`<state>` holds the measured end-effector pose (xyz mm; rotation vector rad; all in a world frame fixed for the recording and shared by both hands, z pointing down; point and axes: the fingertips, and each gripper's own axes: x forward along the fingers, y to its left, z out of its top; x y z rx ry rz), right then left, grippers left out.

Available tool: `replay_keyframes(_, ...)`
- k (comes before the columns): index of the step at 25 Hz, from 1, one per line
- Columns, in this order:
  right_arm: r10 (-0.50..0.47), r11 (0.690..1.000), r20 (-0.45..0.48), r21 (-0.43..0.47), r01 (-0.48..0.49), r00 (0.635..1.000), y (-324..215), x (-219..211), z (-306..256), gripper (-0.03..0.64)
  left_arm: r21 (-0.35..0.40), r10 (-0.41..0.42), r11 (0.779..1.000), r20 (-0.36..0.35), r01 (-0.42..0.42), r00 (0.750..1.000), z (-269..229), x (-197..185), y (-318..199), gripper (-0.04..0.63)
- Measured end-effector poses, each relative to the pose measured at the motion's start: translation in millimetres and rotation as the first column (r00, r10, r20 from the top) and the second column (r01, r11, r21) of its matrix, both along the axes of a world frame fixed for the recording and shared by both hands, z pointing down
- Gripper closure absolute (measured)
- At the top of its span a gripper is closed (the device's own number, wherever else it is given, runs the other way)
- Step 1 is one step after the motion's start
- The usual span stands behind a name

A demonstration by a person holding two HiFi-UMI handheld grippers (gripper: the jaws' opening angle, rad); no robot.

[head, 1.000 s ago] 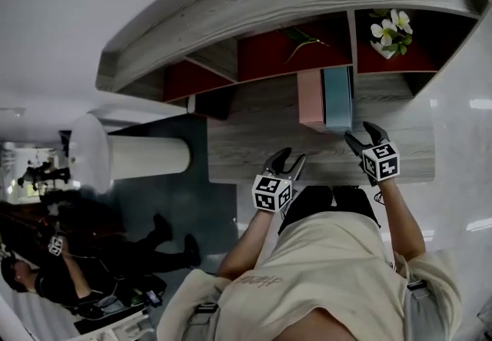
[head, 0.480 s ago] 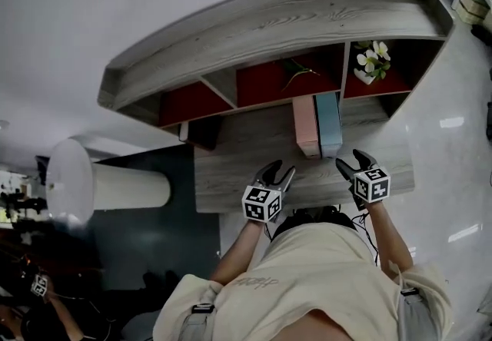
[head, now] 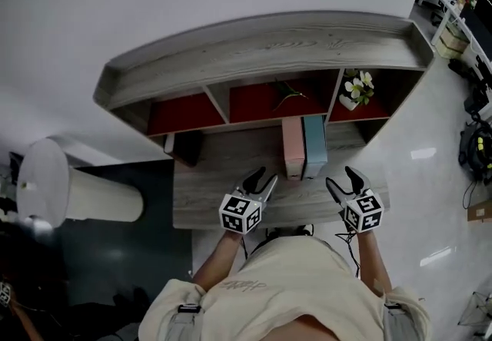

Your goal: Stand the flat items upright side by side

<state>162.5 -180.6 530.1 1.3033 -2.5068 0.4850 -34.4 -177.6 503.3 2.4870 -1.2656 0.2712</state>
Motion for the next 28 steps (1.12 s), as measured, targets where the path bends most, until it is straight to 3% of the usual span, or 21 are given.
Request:
replay_keyframes(5, 0.039, 0.990, -0.003, 0.136, -0.039, 0.999, -5.6, 1.5, -52.5, 0.350, 0.074, 0.020, 0.997, -0.053, -0.017, 0.998, -34.5, 7.9, -9.8, 0.429)
replay_keyframes(10, 0.041, 0.966, 0.048, 0.252, -0.052, 0.998, -4.4, -4.2, -102.0, 0.381, 0.136, 0.011, 0.991, -0.029, -0.007, 1.000, -62.0, 9.9, -13.7, 0.443)
replay_keyframes(14, 0.023, 0.943, 0.063, 0.331, -0.043, 0.998, -1.7, -13.7, -129.9, 0.472, 0.175, -0.037, 0.984, -0.003, 0.037, 0.999, -82.1, 3.1, -18.6, 0.482)
replay_keyframes(18, -0.015, 0.928, 0.060, 0.372, -0.009, 0.998, -2.0, -24.5, -147.8, 0.615, 0.202, -0.089, 0.976, 0.024, 0.082, 0.996, -97.6, -7.4, -23.1, 0.514)
replay_keyframes(21, -0.048, 0.921, 0.050, 0.389, 0.024, 0.998, -4.9, -31.2, -156.7, 0.615, 0.222, -0.117, 0.969, 0.016, 0.111, 0.993, -111.6, -14.1, -25.4, 0.565)
replay_keyframes(28, -0.062, 0.893, 0.031, 0.449, 0.042, 0.998, -18.9, -35.0, -178.6, 0.615, 0.291, -0.171, 0.942, -0.015, 0.168, 0.985, -144.7, -29.7, -29.0, 0.583)
